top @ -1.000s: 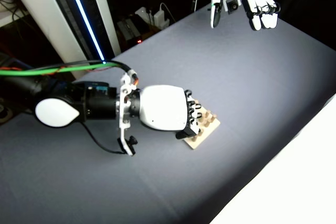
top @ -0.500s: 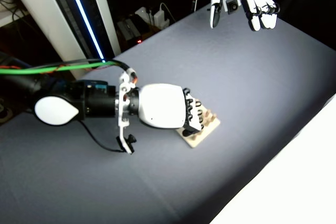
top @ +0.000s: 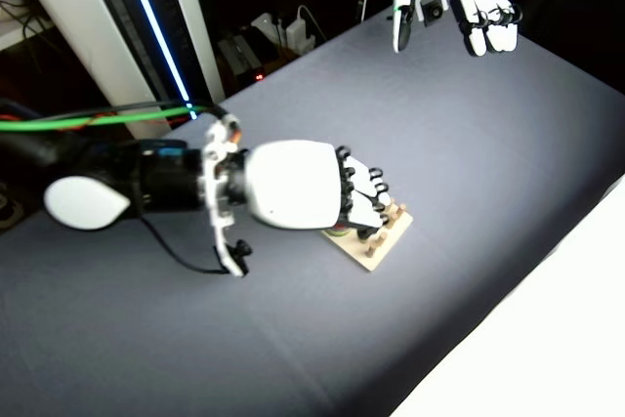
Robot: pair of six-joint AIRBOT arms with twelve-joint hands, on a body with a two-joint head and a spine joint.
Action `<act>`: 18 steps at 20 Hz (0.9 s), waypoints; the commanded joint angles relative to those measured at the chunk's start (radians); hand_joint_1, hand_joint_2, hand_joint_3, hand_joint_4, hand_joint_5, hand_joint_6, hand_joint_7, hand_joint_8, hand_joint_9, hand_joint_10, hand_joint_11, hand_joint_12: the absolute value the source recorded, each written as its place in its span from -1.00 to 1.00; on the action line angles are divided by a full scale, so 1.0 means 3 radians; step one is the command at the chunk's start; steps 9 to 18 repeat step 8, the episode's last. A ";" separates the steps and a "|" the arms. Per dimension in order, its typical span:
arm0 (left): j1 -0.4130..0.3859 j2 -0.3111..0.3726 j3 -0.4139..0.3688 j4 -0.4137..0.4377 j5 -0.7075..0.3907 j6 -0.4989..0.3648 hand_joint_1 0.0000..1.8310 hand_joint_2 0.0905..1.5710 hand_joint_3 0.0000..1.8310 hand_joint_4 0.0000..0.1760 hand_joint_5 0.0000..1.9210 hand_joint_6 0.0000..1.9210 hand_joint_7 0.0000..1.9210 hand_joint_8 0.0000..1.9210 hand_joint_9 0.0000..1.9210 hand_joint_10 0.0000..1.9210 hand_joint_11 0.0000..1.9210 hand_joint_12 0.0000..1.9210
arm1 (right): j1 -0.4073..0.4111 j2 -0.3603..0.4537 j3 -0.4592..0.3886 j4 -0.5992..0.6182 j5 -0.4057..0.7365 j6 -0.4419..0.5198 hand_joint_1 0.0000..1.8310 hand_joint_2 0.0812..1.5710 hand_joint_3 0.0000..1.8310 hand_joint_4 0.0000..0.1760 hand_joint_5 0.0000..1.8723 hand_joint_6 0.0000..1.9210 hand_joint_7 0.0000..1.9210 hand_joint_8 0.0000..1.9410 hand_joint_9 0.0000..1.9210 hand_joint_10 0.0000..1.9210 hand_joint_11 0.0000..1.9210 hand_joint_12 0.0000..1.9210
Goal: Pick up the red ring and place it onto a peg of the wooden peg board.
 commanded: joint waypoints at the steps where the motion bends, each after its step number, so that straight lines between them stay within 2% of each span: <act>1: -0.0004 -0.0013 -0.0006 -0.0002 -0.0551 -0.0017 -0.18 0.19 -1.00 -1.00 -0.67 -1.00 -0.78 -1.00 -0.80 -0.99 -1.00 -0.39 | -0.0073 0.0104 -0.0060 0.0256 0.0809 0.0005 0.11 0.26 -1.00 -1.00 -0.34 -1.00 -0.30 -0.99 -0.23 -0.95 -0.53 -0.09; 2: 0.0006 -0.0003 -0.0028 -0.0009 -0.0630 -0.0020 -0.17 0.21 -1.00 -0.83 -0.69 -1.00 -0.80 -1.00 -0.81 -1.00 -1.00 -0.40 | -0.0214 0.0212 -0.0147 0.0402 0.1079 0.0005 0.12 0.23 -1.00 -1.00 -0.33 -1.00 -0.29 -0.99 -0.22 -0.96 -0.56 -0.05; 4: 0.0027 0.0025 -0.0073 -0.0011 -0.0824 -0.0041 -0.11 0.22 -1.00 -0.11 -0.71 -1.00 -0.81 -1.00 -0.81 -1.00 -1.00 -0.28 | -0.0502 0.0361 -0.0318 0.0670 0.1616 0.0008 0.08 0.26 -0.99 -1.00 -0.35 -1.00 -0.32 -1.00 -0.27 -0.98 -0.61 -0.05; 5: 0.0039 0.0027 -0.0088 -0.0011 -0.0944 -0.0067 -0.12 0.23 -1.00 -0.64 -0.66 -0.99 -0.75 -0.99 -0.75 -0.98 -1.00 -0.11 | -0.0698 0.0404 -0.0394 0.0822 0.1921 0.0011 0.04 0.30 -0.98 -1.00 -0.37 -1.00 -0.33 -1.00 -0.29 -0.99 -0.64 -0.07; 6: 0.0041 0.0021 -0.0100 -0.0015 -0.1037 -0.0087 -0.09 0.25 -1.00 -0.92 -0.64 -0.99 -0.73 -0.99 -0.74 -0.99 -1.00 -0.12 | -0.0841 0.0412 -0.0441 0.0949 0.2154 0.0023 -0.01 0.34 -0.99 -1.00 -0.37 -1.00 -0.33 -1.00 -0.30 -1.00 -0.68 -0.06; 7: 0.0043 0.0008 -0.0109 -0.0018 -0.1097 -0.0105 -0.07 0.29 -0.99 -0.64 -0.68 -1.00 -0.77 -0.99 -0.80 -0.99 -1.00 -0.26 | -0.0935 0.0409 -0.0468 0.1033 0.2319 0.0045 -0.06 0.42 -1.00 -1.00 -0.35 -1.00 -0.33 -1.00 -0.30 -1.00 -0.68 -0.02; 8: 0.0052 -0.0008 -0.0118 -0.0018 -0.1191 -0.0146 -0.06 0.29 -1.00 -0.24 -0.69 -1.00 -0.79 -0.99 -0.84 -0.99 -1.00 -0.46 | -0.1046 0.0396 -0.0490 0.1117 0.2510 0.0072 -0.13 0.50 -1.00 -1.00 -0.37 -1.00 -0.34 -1.00 -0.31 -1.00 -0.70 0.01; 18: 0.0052 -0.0008 -0.0118 -0.0018 -0.1191 -0.0146 -0.06 0.29 -1.00 -0.24 -0.69 -1.00 -0.79 -0.99 -0.84 -0.99 -1.00 -0.46 | -0.1046 0.0396 -0.0490 0.1117 0.2510 0.0072 -0.13 0.50 -1.00 -1.00 -0.37 -1.00 -0.34 -1.00 -0.31 -1.00 -0.70 0.01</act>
